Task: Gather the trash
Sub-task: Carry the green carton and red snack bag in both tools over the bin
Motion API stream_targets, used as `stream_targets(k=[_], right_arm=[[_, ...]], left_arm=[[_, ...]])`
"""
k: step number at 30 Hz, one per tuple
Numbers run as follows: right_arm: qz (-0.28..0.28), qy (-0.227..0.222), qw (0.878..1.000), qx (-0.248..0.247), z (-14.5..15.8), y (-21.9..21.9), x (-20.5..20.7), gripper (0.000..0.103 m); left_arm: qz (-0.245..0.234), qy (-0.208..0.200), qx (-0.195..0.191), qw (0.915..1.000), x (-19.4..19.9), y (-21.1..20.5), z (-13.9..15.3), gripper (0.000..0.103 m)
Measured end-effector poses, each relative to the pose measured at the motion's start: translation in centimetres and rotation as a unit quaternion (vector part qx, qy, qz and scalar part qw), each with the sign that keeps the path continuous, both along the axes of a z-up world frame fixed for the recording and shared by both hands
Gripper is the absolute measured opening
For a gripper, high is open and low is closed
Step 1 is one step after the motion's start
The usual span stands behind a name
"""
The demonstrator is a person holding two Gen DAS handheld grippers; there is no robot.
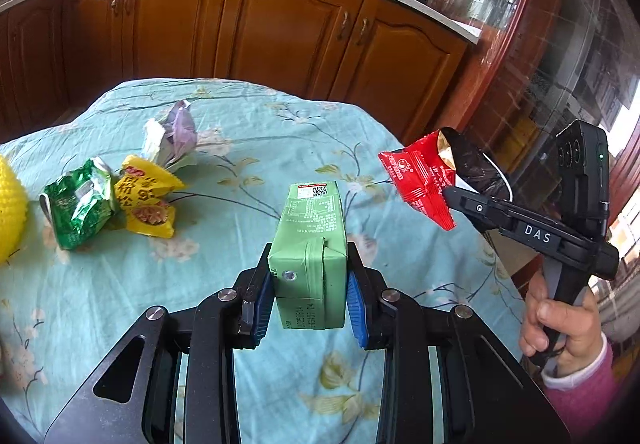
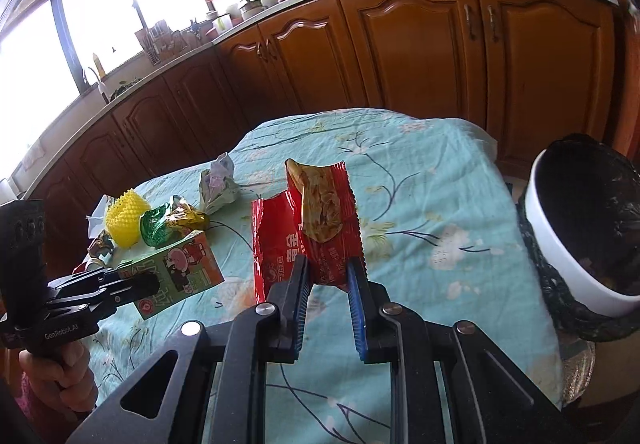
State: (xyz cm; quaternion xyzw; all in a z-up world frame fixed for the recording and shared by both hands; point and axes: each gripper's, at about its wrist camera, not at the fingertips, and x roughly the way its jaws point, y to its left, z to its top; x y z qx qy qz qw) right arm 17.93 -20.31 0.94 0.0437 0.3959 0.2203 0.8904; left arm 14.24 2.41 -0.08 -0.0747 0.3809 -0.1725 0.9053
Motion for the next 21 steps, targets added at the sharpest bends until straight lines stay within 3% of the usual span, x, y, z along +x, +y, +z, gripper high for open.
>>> stream_targets(k=[21], right_arm=[[-0.092, -0.014, 0.996, -0.004, 1.1, -10.3, -2.8, 0.019]], left_arm=[[-0.093, -0.025, 0.016, 0.9952, 2.1, -11.6, 1.9, 0.03]])
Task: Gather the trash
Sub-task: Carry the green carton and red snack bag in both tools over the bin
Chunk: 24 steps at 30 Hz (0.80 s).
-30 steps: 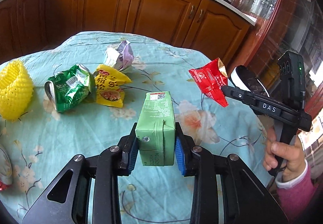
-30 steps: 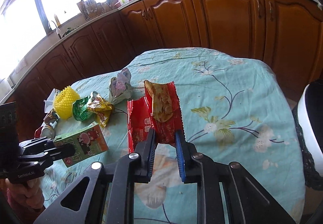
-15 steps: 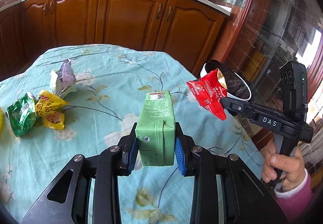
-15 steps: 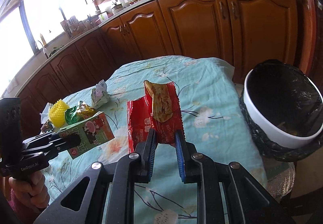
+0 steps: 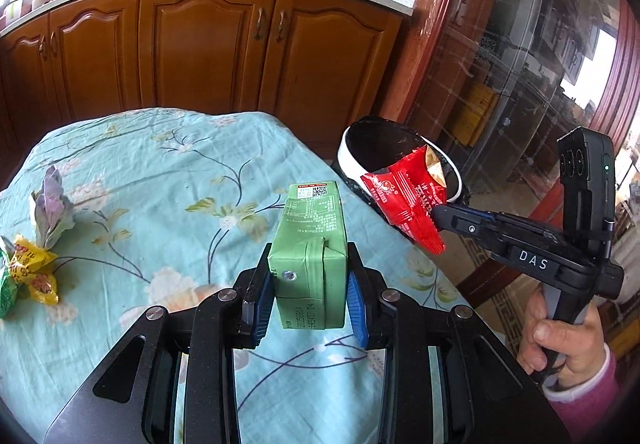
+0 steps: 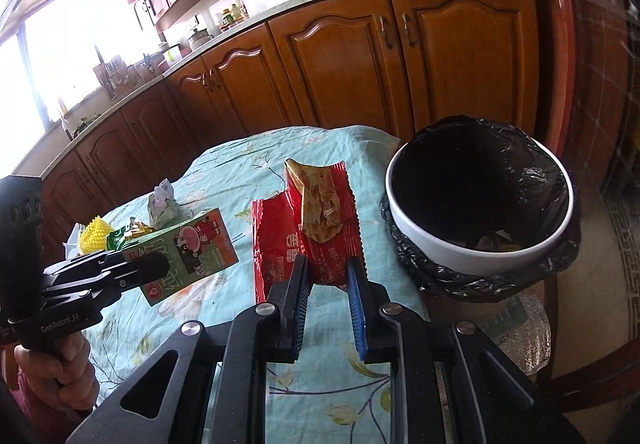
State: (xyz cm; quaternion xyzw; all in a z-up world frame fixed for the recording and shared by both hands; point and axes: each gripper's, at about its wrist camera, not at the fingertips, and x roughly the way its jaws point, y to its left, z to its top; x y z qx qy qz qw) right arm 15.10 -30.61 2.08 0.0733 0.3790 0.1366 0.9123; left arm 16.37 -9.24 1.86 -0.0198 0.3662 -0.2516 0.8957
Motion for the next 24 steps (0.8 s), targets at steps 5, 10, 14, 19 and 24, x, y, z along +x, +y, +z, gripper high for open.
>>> stream_targets(k=[5, 10, 14, 19, 24], right_arm=[[-0.016, -0.002, 1.0, 0.0, 0.2, -1.8, -0.4, 0.019], [-0.033, -0.004, 0.999, 0.0, 0.5, -3.6, -0.5, 0.019], [-0.045, -0.005, 0.999, 0.001, 0.7, -4.8, -0.5, 0.019], [-0.058, -0.006, 0.998, 0.002, 0.9, -6.2, -0.1, 0.019], [-0.068, -0.006, 0.998, -0.002, 1.0, -7.6, 0.7, 0.019]], left_arm=[[-0.016, -0.004, 0.002, 0.9999, 0.5, -2.0, 0.4, 0.03], [-0.03, -0.008, 0.001, 0.9995, 1.1, -3.6, 0.7, 0.03], [-0.038, -0.01, 0.003, 0.9992, 1.7, -4.8, 0.9, 0.03], [-0.049, -0.014, 0.004, 0.9987, 2.6, -6.3, 1.2, 0.03], [-0.06, -0.019, 0.007, 0.998, 3.9, -8.1, 1.7, 0.03]])
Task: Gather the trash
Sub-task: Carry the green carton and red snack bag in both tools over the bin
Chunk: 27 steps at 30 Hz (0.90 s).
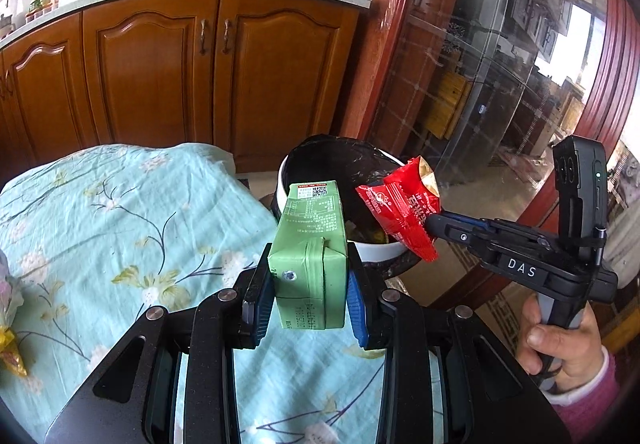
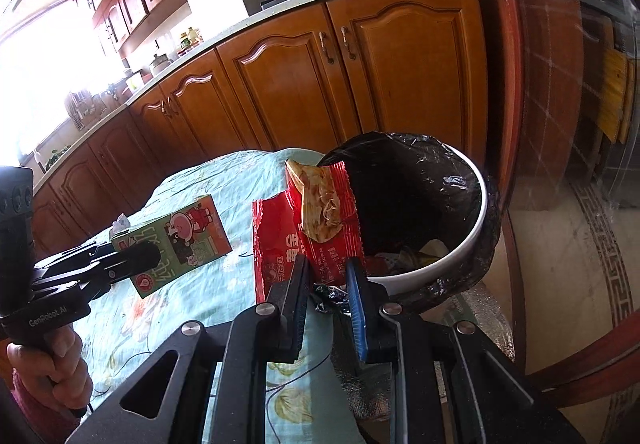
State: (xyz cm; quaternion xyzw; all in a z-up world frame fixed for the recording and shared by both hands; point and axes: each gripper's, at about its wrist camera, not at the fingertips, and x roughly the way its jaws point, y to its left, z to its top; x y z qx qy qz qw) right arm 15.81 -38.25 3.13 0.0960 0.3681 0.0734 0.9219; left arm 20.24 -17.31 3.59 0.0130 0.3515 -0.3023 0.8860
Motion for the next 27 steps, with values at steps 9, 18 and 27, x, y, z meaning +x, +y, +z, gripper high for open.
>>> stream_targets(k=[9, 18, 27], right_arm=[[-0.023, 0.01, 1.0, -0.003, -0.2, -2.8, 2.4, 0.019], [-0.027, 0.017, 0.999, -0.026, -0.2, -3.9, 4.3, 0.019], [-0.023, 0.039, 0.998, -0.046, -1.0, -4.5, 6.3, 0.019]], left_arm=[[-0.021, -0.006, 0.015, 0.9997, 2.9, -3.7, 0.4, 0.03], [-0.035, 0.001, 0.042, 0.9985, 5.1, -6.4, -0.5, 0.03], [-0.042, 0.009, 0.065, 0.997, 6.8, -8.1, -1.4, 0.03]])
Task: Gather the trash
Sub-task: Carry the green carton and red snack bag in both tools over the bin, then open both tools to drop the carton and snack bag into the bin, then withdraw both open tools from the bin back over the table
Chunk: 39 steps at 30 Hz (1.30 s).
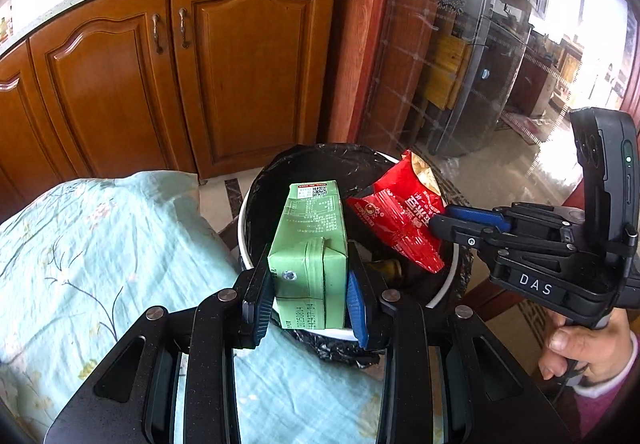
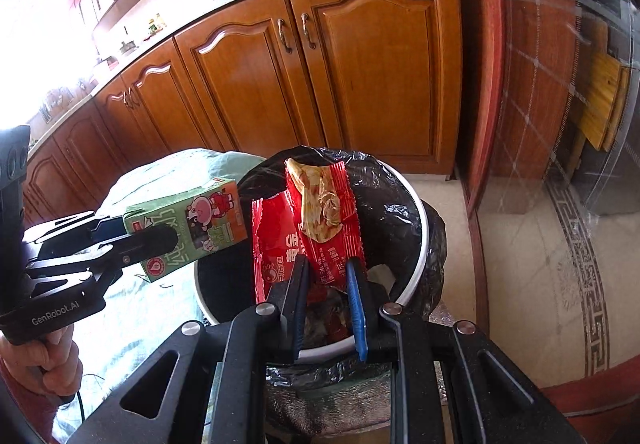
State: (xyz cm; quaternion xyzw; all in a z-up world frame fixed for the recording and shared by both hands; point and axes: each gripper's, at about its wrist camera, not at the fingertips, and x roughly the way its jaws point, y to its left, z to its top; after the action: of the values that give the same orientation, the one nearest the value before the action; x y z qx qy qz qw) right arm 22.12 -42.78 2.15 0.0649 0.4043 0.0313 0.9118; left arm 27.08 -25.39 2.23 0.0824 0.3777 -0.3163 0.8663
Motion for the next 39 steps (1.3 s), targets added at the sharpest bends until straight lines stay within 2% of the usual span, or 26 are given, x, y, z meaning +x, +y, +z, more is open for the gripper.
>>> stream_targets(k=[10, 20, 23, 25, 26, 30, 31, 35, 37, 39], right_arm=[[0.004, 0.027, 0.999, -0.02, -1.0, -0.1, 1.7, 0.019], [0.001, 0.042, 0.999, -0.018, -1.7, -0.6, 2.8, 0.02], [0.001, 0.046, 0.999, -0.014, -1.8, -0.7, 3.3, 0.025], [-0.002, 0.049, 0.999, -0.011, -1.8, -0.8, 3.5, 0.035], [-0.004, 0.046, 0.999, -0.011, -1.7, -0.8, 3.4, 0.043], [-0.01, 0.032, 0.999, -0.002, -1.5, -1.0, 2.6, 0.046], [-0.012, 0.028, 1.0, 0.001, -1.4, -1.0, 2.3, 0.046], [-0.013, 0.01, 1.0, 0.02, -1.1, -0.7, 1.1, 0.054], [-0.01, -0.004, 0.999, 0.034, -0.9, -0.4, 0.3, 0.061], [-0.01, -0.017, 0.999, 0.046, -0.7, 0.1, -0.6, 0.074]], left_arm=[[-0.002, 0.015, 0.011, 0.9998, 1.3, -1.7, -1.0, 0.03], [0.0, 0.04, 0.012, 0.9992, 2.6, -2.5, -1.8, 0.031], [0.002, 0.048, 0.015, 0.9987, 2.8, -2.7, -2.1, 0.031], [0.003, 0.047, 0.012, 0.9988, 2.6, -2.6, -2.1, 0.033], [0.003, 0.046, 0.011, 0.9989, 2.5, -2.5, -2.0, 0.035], [0.009, 0.034, 0.004, 0.9994, 1.5, -1.4, -1.6, 0.038], [0.012, 0.031, 0.0, 0.9994, 1.2, -0.9, -1.4, 0.042], [0.033, 0.022, -0.024, 0.9989, -0.1, 1.7, -0.7, 0.046], [0.046, 0.022, -0.038, 0.998, -0.7, 3.2, -0.4, 0.049], [0.061, 0.023, -0.052, 0.9965, -1.4, 4.9, -0.3, 0.05]])
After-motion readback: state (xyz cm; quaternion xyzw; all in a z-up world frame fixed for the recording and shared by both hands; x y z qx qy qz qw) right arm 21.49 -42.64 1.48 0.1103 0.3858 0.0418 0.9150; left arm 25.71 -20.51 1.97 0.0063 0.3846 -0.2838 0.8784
